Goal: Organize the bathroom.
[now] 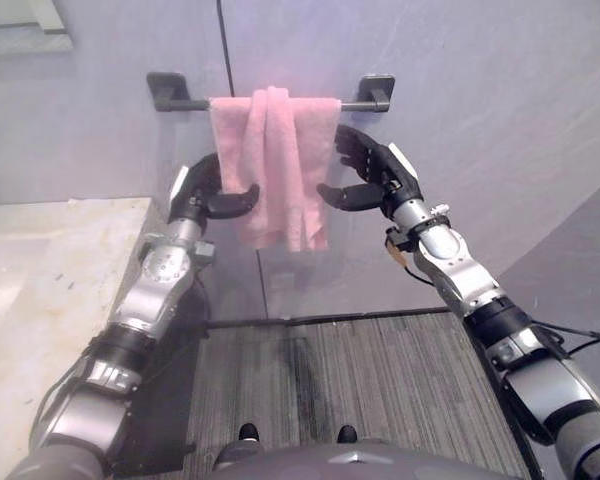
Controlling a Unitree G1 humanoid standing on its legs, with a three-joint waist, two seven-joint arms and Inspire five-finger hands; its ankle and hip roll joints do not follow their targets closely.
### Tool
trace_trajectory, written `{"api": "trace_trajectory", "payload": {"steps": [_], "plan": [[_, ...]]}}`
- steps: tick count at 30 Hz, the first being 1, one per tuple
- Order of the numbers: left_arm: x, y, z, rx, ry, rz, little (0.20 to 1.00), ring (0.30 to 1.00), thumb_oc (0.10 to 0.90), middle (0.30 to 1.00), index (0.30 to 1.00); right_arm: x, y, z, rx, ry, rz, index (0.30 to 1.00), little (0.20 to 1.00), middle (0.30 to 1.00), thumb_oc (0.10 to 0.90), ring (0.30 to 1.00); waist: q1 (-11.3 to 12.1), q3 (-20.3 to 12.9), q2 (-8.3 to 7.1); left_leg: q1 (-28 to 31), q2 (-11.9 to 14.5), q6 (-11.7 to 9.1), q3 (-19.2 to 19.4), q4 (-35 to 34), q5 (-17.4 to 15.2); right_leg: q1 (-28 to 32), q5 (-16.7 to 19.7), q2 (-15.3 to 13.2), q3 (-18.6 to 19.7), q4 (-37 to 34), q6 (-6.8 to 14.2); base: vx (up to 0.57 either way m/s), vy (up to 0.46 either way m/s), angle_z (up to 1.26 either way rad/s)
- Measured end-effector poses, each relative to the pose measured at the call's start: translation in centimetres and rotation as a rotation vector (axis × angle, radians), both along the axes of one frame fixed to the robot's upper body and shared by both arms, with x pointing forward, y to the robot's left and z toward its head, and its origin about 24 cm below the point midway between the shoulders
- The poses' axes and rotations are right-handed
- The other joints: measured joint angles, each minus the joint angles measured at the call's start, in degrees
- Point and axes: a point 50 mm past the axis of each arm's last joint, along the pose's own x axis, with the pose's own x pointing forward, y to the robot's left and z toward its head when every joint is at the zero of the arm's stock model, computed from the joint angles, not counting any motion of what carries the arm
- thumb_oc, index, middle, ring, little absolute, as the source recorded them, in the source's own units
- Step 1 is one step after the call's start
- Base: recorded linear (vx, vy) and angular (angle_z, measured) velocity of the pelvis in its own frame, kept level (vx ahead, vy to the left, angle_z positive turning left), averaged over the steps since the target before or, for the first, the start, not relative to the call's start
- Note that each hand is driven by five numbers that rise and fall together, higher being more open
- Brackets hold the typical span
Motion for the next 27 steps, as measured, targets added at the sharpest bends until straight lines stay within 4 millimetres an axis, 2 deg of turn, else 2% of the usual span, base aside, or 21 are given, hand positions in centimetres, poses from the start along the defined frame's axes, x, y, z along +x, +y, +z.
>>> {"api": "trace_trajectory", "payload": {"steps": [1,2,3,5,9,11,12,15,19,23,26,27], "plan": [[0.0,0.0,0.0,0.001,0.0,-0.001,0.458,0.458,0.505,0.458,0.458,0.0,0.0,0.1,0.0,-0.004,0.001,0.667,0.667,0.667,0.645,0.667,-0.01,-0.03,-0.05,0.0,0.0,0.0,0.01,0.0,0.0,0.0,0.0,0.0,0.01,0.0,0.0,0.0,0.0,0.0],[0.1,0.0,0.1,0.001,0.0,-0.002,0.401,0.401,0.467,0.401,0.401,0.1,0.1,0.2,0.0,-0.005,0.001,0.559,0.559,0.559,0.573,0.559,-0.01,-0.05,-0.08,0.0,0.0,0.0,0.01,0.01,0.0,-0.01,0.0,0.0,0.01,0.0,0.0,0.0,0.0,0.0],[0.1,-0.1,0.2,0.002,0.001,-0.003,0.3,0.3,0.4,0.3,0.3,0.1,0.1,0.2,0.001,-0.006,0.001,0.3,0.3,0.3,0.4,0.3,0.0,-0.07,-0.11,0.0,0.0,0.0,0.01,0.01,0.0,-0.01,0.01,0.0,0.01,0.0,0.0,0.0,0.0,0.0],[0.6,-0.2,0.5,0.01,-0.002,-0.002,0.3,0.3,0.4,0.3,0.3,0.3,0.2,0.4,-0.006,-0.005,0.005,0.3,0.3,0.3,0.4,0.3,0.02,-0.27,-0.4,0.0,0.0,0.0,0.01,0.0,0.0,-0.01,0.01,0.0,0.01,0.0,0.01,0.02,0.001,0.0],[1.0,0.1,0.6,0.034,0.0,0.012,0.352,0.352,0.435,0.352,0.352,0.3,0.2,0.4,0.01,0.006,0.022,0.3,0.3,0.3,0.4,0.3,0.06,-0.59,-0.8,-0.06,-0.05,0.01,0.08,-0.02,-0.01,-0.11,0.04,-0.07,0.06,0.0,0.04,0.0,0.0,0.0],[1.1,0.1,0.7,0.043,-0.004,0.017,0.338,0.338,0.425,0.338,0.338,0.3,0.2,0.4,0.015,0.008,0.023,0.3,0.3,0.3,0.4,0.3,0.04,-0.6,-0.8,-0.07,-0.13,0.03,0.09,-0.01,0.0,-0.13,0.09,-0.16,0.08,0.0,0.02,0.0,0.0,0.0],[1.1,0.1,0.7,0.044,-0.006,0.018,0.385,0.385,0.456,0.385,0.385,0.3,0.2,0.4,0.016,0.008,0.024,0.3,0.3,0.3,0.4,0.3,0.02,-0.6,-0.8,-0.07,-0.21,0.12,0.12,-0.02,-0.02,-0.15,0.12,-0.24,0.12,0.0,0.07,0.0,0.0,0.0],[1.1,0.1,0.7,0.043,-0.006,0.021,0.387,0.387,0.458,0.387,0.387,0.3,0.2,0.4,0.015,0.008,0.024,0.3,0.3,0.3,0.4,0.3,0.0,-0.6,-0.8,-0.1,-0.36,0.3,0.22,-0.03,-0.08,-0.23,0.17,-0.38,0.23,0.0,0.14,0.0,0.0,0.0],[1.1,0.2,0.7,0.042,-0.009,0.032,0.429,0.429,0.486,0.429,0.429,0.3,0.3,0.3,0.016,0.01,0.027,0.3,0.3,0.3,0.4,0.3,0.0,-0.6,-0.8,-0.13,-0.49,0.39,0.24,-0.03,-0.12,-0.29,0.2,-0.5,0.26,0.01,0.19,0.0,0.0,0.0],[1.1,0.2,0.7,0.042,-0.009,0.033,0.432,0.432,0.488,0.432,0.432,0.3,0.4,0.2,0.019,0.015,0.033,0.3,0.3,0.3,0.4,0.3,-0.04,-0.6,-0.8,-0.13,-0.53,0.44,0.3,-0.04,-0.15,-0.32,0.22,-0.54,0.34,0.01,0.22,0.0,0.0,0.0],[1.1,0.2,0.7,0.04,-0.011,0.045,0.404,0.404,0.469,0.404,0.404,0.2,0.6,-0.3,0.034,0.027,0.027,0.3,0.3,0.3,0.4,0.3,-0.11,-0.6,-0.81,-0.13,-0.53,0.44,0.34,-0.04,-0.15,-0.33,0.23,-0.54,0.38,0.01,0.22,0.0,0.0,0.0],[1.1,0.3,0.7,0.037,-0.014,0.058,0.3,0.3,0.4,0.3,0.3,0.1,0.8,-0.5,0.056,0.036,0.021,0.3,0.3,0.3,0.4,0.3,-0.17,-0.6,-0.81,-0.13,-0.53,0.44,0.38,-0.05,-0.15,-0.38,0.23,-0.53,0.42,0.01,0.23,0.0,0.0,0.0]]}}
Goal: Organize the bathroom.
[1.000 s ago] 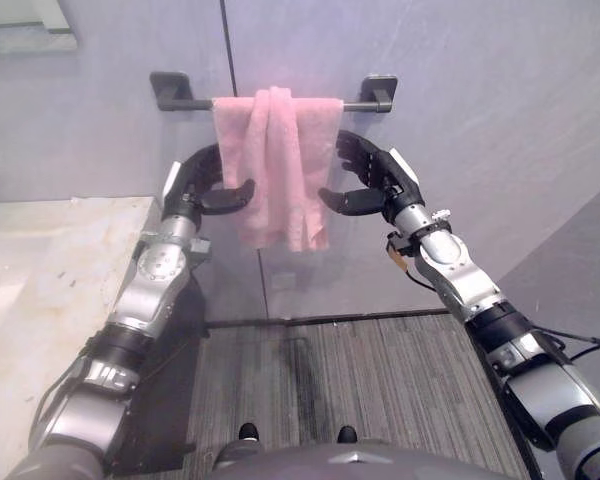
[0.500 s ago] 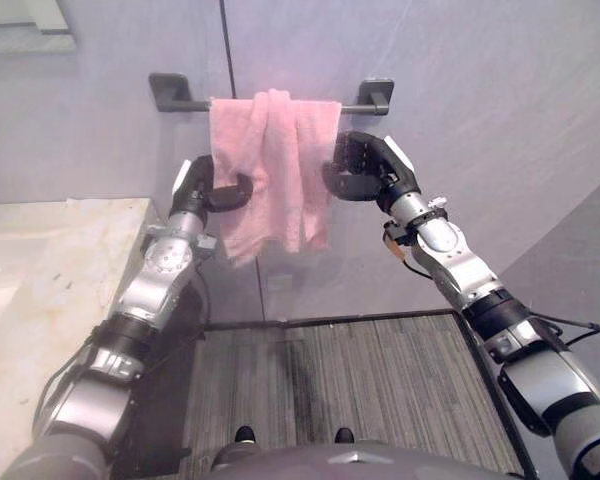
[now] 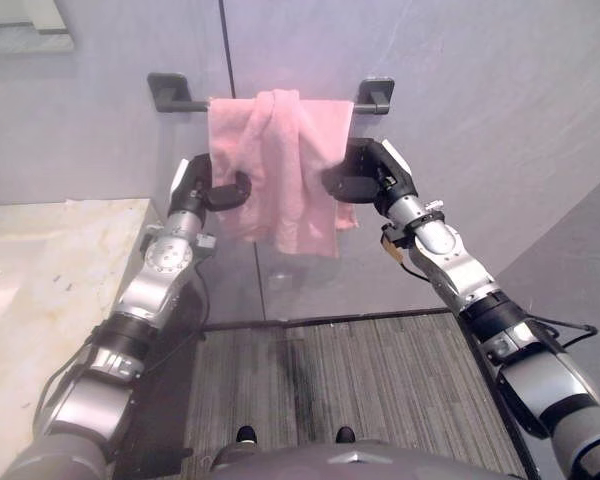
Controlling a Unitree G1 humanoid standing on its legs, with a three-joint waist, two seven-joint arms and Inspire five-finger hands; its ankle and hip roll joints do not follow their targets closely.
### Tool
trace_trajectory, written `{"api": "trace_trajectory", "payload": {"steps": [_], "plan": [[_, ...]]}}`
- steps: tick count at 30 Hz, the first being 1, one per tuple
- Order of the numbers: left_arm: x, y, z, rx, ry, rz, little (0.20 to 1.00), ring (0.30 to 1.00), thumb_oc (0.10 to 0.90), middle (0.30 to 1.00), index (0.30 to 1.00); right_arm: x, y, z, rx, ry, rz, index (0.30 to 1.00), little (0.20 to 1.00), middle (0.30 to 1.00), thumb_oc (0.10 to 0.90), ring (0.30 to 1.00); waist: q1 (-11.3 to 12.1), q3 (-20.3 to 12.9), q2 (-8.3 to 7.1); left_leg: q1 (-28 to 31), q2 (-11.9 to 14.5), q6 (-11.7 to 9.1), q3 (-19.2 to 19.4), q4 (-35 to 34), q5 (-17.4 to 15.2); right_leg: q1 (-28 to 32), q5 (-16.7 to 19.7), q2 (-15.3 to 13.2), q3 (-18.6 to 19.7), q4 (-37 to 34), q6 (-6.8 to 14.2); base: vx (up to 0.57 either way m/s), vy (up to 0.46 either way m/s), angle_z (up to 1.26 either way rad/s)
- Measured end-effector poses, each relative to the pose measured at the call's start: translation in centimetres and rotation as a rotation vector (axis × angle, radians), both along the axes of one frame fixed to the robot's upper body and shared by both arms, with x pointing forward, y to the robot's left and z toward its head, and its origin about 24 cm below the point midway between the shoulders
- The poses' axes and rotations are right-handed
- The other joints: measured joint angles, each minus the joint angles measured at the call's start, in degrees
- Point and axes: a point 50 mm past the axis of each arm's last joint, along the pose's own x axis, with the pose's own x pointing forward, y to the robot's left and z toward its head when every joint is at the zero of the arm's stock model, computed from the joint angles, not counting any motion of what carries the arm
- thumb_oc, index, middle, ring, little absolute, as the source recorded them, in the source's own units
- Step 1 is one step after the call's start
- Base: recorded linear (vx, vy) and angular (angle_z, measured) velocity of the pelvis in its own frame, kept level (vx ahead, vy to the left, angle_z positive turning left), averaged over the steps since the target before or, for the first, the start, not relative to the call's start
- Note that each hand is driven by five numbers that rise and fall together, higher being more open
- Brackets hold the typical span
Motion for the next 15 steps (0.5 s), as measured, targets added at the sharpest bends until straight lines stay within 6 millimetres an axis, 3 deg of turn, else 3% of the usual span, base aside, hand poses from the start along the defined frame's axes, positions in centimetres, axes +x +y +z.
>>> {"api": "trace_trajectory", "payload": {"steps": [10,15], "plan": [[-1.1,-0.5,-1.3,-0.136,-0.076,0.197,0.3,0.3,0.4,0.3,0.3,-1.6,0.2,-4.4,0.299,0.161,-0.34,0.3,0.3,0.3,0.4,0.3,-0.03,-0.05,-0.07,0.01,-0.13,0.14,0.55,-0.02,-0.16,-0.3,0.05,-0.13,0.55,0.0,0.09,-0.01,0.007,-0.02],[-1.5,-1.2,-1.7,-0.174,-0.077,0.213,0.3,0.3,0.4,0.3,0.3,-2.0,0.2,-5.1,0.351,0.187,-0.463,0.3,0.3,0.3,0.4,0.3,-0.39,-0.05,-0.06,0.09,-0.12,0.16,0.82,-0.03,-0.17,-0.33,0.09,-0.13,0.77,0.0,0.14,0.0,0.001,-0.01]]}}
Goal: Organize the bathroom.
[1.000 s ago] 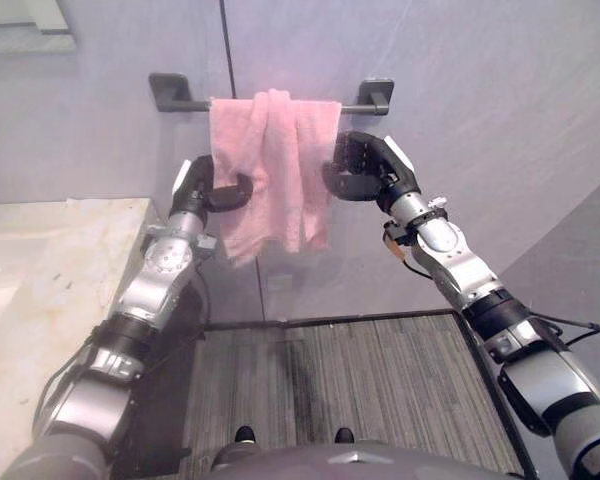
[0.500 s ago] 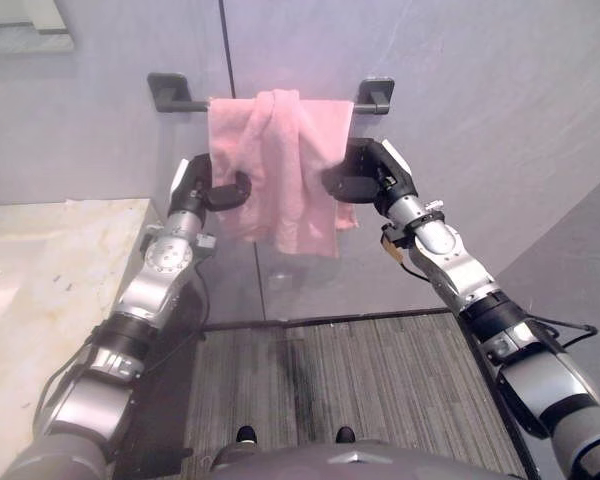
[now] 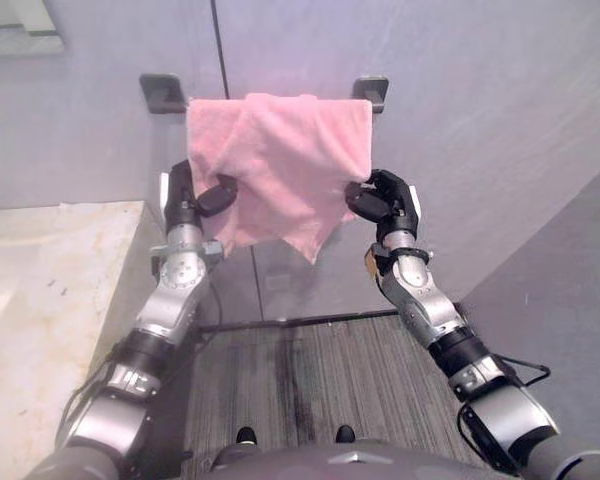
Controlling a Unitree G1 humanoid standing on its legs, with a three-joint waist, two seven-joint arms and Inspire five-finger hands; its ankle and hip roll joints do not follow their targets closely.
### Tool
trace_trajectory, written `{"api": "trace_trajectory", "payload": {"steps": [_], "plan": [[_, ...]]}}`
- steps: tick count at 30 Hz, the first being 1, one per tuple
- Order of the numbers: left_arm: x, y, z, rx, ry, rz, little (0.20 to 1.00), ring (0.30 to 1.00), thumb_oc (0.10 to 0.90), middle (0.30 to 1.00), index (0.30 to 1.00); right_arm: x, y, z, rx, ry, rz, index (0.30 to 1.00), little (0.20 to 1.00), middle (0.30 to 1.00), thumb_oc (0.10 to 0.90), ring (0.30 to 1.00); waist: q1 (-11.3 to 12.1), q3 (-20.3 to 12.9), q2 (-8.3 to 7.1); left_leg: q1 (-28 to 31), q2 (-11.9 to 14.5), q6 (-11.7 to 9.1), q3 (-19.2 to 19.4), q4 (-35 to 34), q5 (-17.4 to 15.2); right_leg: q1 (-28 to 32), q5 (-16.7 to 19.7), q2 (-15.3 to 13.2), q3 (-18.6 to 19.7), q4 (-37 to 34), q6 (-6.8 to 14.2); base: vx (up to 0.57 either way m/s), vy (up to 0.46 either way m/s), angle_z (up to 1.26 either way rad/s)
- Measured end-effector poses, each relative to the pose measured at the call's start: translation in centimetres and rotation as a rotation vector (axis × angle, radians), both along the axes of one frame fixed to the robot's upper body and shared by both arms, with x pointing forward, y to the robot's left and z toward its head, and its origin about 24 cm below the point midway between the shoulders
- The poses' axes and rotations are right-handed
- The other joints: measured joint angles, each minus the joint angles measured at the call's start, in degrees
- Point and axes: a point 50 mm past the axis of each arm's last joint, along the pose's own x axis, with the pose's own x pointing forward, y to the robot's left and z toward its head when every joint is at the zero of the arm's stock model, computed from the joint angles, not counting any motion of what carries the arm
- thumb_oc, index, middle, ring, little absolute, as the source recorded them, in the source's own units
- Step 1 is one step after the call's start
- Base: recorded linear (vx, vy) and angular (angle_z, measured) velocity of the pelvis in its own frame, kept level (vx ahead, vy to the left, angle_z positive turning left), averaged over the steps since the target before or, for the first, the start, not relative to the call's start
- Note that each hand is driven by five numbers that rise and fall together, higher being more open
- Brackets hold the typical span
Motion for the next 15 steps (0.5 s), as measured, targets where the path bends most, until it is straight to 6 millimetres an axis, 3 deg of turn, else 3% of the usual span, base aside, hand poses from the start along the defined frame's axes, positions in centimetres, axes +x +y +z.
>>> {"api": "trace_trajectory", "payload": {"steps": [5,6,7,8,9,15], "plan": [[0.0,-0.19,-0.07,-0.008,0.001,-0.002,0.305,0.305,0.403,0.305,0.305,-0.07,-0.31,0.04,0.009,-0.001,-0.058,0.3,0.3,0.3,0.4,0.3,0.02,0.0,0.02,0.07,0.01,0.01,0.16,-0.01,0.0,-0.01,0.04,-0.01,0.14,0.0,0.05,0.0,0.0,0.0],[0.0,-0.18,-0.07,-0.008,0.001,-0.002,0.349,0.349,0.433,0.349,0.349,-0.07,-0.32,0.04,0.01,-0.001,-0.058,0.3,0.3,0.3,0.4,0.3,0.02,0.0,0.02,0.07,0.01,0.01,0.16,-0.01,0.0,-0.01,0.04,-0.01,0.15,0.0,0.05,0.0,0.0,0.0],[0.0,-0.19,-0.07,-0.008,0.001,-0.002,0.726,0.726,0.684,0.726,0.726,-0.07,-0.31,0.04,0.009,-0.001,-0.058,0.3,0.3,0.3,0.4,0.3,0.05,0.0,0.02,0.07,0.01,0.01,0.16,0.0,0.0,-0.01,0.04,-0.01,0.14,0.0,0.05,0.0,0.0,0.0],[0.0,-0.19,-0.07,-0.008,0.001,-0.003,0.778,0.778,0.718,0.778,0.778,-0.07,-0.31,0.04,0.009,-0.001,-0.058,0.3,0.3,0.3,0.4,0.3,0.07,0.0,0.02,0.07,0.01,0.01,0.16,0.0,0.0,-0.01,0.05,-0.01,0.14,0.0,0.05,0.0,0.0,0.0],[0.0,-0.19,-0.08,-0.008,0.001,-0.003,0.9,0.9,0.8,0.9,0.9,-0.07,-0.31,0.04,0.009,-0.002,-0.057,0.3,0.3,0.3,0.4,0.3,0.12,0.0,0.02,0.07,0.01,0.01,0.16,0.0,0.0,-0.01,0.05,-0.01,0.14,0.0,0.05,0.0,0.0,0.0],[-0.05,-0.19,-0.21,-0.013,0.008,-0.014,0.9,0.9,0.8,0.9,0.9,-0.06,-0.27,0.07,0.004,-0.006,-0.047,0.3,0.3,0.3,0.4,0.3,0.19,0.0,0.04,0.06,0.01,0.03,0.16,-0.01,-0.01,-0.01,0.04,-0.02,0.11,0.0,0.05,0.0,0.0,0.0]]}}
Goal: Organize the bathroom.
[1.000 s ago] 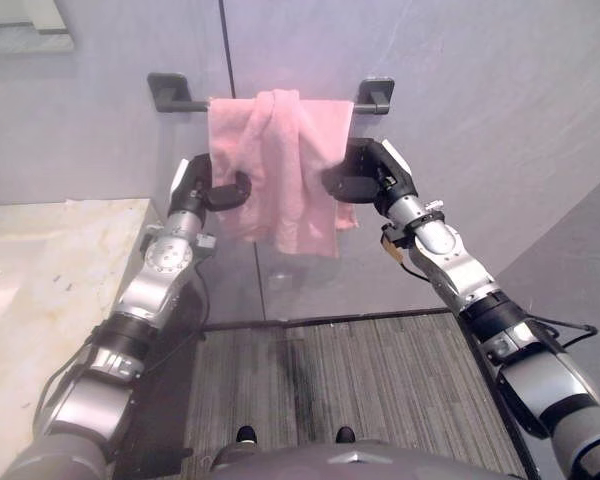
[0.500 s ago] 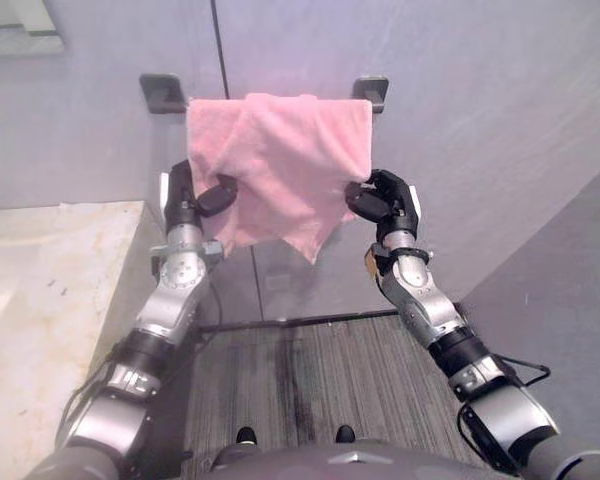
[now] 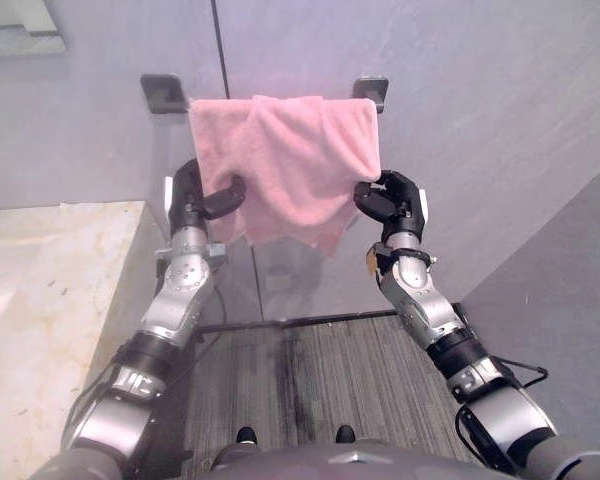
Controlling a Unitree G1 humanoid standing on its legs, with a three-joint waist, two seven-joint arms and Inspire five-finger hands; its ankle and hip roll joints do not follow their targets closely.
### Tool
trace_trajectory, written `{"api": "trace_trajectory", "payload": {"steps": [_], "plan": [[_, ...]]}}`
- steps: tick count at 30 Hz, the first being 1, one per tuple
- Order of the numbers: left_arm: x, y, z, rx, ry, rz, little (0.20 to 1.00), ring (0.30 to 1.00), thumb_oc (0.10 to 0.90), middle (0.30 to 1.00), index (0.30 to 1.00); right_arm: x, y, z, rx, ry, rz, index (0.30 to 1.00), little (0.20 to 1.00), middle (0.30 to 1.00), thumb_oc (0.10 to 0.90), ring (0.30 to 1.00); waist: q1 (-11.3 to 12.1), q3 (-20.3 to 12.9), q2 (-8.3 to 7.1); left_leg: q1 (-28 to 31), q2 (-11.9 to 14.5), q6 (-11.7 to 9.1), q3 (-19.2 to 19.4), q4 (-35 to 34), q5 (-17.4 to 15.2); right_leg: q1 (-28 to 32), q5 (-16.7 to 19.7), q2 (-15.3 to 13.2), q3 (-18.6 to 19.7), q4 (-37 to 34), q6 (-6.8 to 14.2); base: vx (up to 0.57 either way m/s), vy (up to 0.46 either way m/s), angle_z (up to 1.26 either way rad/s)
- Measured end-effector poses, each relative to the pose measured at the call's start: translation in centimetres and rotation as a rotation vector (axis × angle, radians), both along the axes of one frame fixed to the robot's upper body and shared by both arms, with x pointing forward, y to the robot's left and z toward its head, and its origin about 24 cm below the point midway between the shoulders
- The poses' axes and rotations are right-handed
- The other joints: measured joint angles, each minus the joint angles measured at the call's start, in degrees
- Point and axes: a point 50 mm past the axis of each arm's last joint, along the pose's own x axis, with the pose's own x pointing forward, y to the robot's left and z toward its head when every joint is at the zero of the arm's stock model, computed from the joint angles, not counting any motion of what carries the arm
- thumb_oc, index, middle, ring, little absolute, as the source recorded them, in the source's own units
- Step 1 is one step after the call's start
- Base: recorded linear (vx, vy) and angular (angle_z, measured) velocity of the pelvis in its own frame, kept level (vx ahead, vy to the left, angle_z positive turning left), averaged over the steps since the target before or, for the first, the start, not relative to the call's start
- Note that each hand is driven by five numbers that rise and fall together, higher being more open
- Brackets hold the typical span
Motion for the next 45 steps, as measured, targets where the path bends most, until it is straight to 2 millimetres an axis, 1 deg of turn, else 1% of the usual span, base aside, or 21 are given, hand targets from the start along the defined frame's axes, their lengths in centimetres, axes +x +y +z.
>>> {"api": "trace_trajectory", "payload": {"steps": [6,9,16,22,23,24,26,27,32,36,40,45], "plan": [[0.1,0.0,0.1,0.001,0.001,-0.044,0.9,0.9,0.8,0.9,0.9,0.0,0.1,0.1,-0.009,-0.009,0.039,0.3,0.3,0.3,0.4,0.3,0.1,0.03,0.05,0.0,0.02,0.0,-0.01,0.0,0.0,0.0,0.0,0.0,-0.02,0.0,0.0,0.0,0.0,0.0],[0.1,0.4,0.3,-0.02,-0.001,-0.06,0.9,0.9,0.8,0.9,0.9,0.0,0.2,0.1,-0.012,-0.012,0.061,0.3,0.3,0.3,0.4,0.3,0.14,0.06,0.11,-0.02,0.01,0.01,-0.03,-0.01,0.01,0.0,0.0,-0.02,-0.13,0.0,0.0,0.0,0.0,0.0],[0.2,1.0,0.6,-0.007,-0.001,-0.083,0.9,0.9,0.8,0.9,0.9,0.1,0.3,0.1,-0.017,-0.014,0.078,0.3,0.3,0.3,0.4,0.3,0.13,0.07,0.12,-0.05,0.01,0.01,-0.09,-0.02,0.01,0.01,0.0,-0.03,-0.26,-0.01,0.0,0.0,0.0,0.0],[0.2,1.8,1.3,-0.005,-0.013,-0.117,0.9,0.9,0.8,0.9,0.9,0.1,0.3,0.1,-0.027,-0.017,0.104,0.3,0.3,0.3,0.4,0.3,0.1,0.08,0.14,-0.06,-0.02,0.01,-0.09,-0.02,0.0,0.0,0.0,-0.06,-0.28,-0.01,0.0,0.0,0.0,0.0],[0.2,1.8,1.4,-0.005,-0.016,-0.121,0.822,0.822,0.748,0.822,0.822,0.1,0.3,0.1,-0.027,-0.017,0.106,0.3,0.3,0.3,0.4,0.3,0.11,0.08,0.14,-0.06,-0.02,0.01,-0.09,-0.02,0.0,0.0,0.0,-0.06,-0.28,-0.01,0.0,0.0,0.0,0.0],[0.1,1.9,1.6,0.0,-0.021,-0.125,0.625,0.625,0.616,0.625,0.625,0.1,0.3,0.1,-0.028,-0.018,0.11,0.3,0.3,0.3,0.4,0.3,0.1,0.09,0.15,-0.06,-0.02,0.01,-0.1,-0.02,0.0,0.01,0.0,-0.06,-0.29,0.0,0.0,0.0,0.0,0.0],[0.1,1.9,1.7,0.003,-0.025,-0.126,0.324,0.324,0.416,0.324,0.324,0.1,0.3,0.1,-0.028,-0.019,0.115,0.3,0.3,0.3,0.4,0.3,0.09,0.09,0.15,-0.06,-0.03,0.01,-0.1,-0.02,0.0,0.01,0.0,-0.06,-0.28,0.0,0.0,0.0,0.0,0.0],[0.1,2.0,1.7,0.004,-0.025,-0.125,0.3,0.3,0.4,0.3,0.3,0.1,0.3,0.1,-0.028,-0.019,0.116,0.3,0.3,0.3,0.4,0.3,0.08,0.09,0.15,-0.06,-0.03,0.01,-0.1,-0.02,0.0,0.0,0.0,-0.06,-0.28,0.0,0.0,0.0,0.0,0.0],[0.1,2.8,2.2,0.002,-0.041,-0.096,0.3,0.3,0.4,0.3,0.3,0.1,0.3,0.1,-0.03,-0.019,0.117,0.3,0.3,0.3,0.4,0.3,-0.1,0.08,0.16,-0.05,-0.02,0.01,-0.09,-0.01,0.0,0.01,0.0,-0.05,-0.29,0.0,0.0,0.0,0.0,0.0],[0.1,3.1,2.4,-0.004,-0.049,-0.069,0.3,0.3,0.4,0.3,0.3,0.1,0.3,0.1,-0.028,-0.018,0.118,0.3,0.3,0.3,0.4,0.3,0.0,0.08,0.17,-0.05,-0.03,0.02,-0.1,-0.01,-0.01,0.02,0.0,-0.06,-0.31,0.0,0.0,0.0,0.0,0.0],[0.0,3.2,2.7,-0.023,-0.091,-0.024,0.3,0.3,0.4,0.3,0.3,0.1,0.3,0.1,-0.02,-0.016,0.117,0.3,0.3,0.3,0.4,0.3,-0.03,0.07,0.17,-0.05,-0.04,0.02,-0.1,0.0,-0.01,0.02,0.0,-0.05,-0.32,0.0,0.0,0.0,0.0,0.0],[-0.1,2.6,2.3,-0.081,-0.115,0.063,0.3,0.3,0.4,0.3,0.3,0.0,0.3,-0.1,-0.003,-0.006,0.095,0.3,0.3,0.3,0.4,0.3,0.03,0.06,0.18,-0.05,-0.04,0.02,-0.13,0.0,-0.01,0.04,0.0,-0.05,-0.34,0.0,0.0,0.0,0.0,0.0]]}}
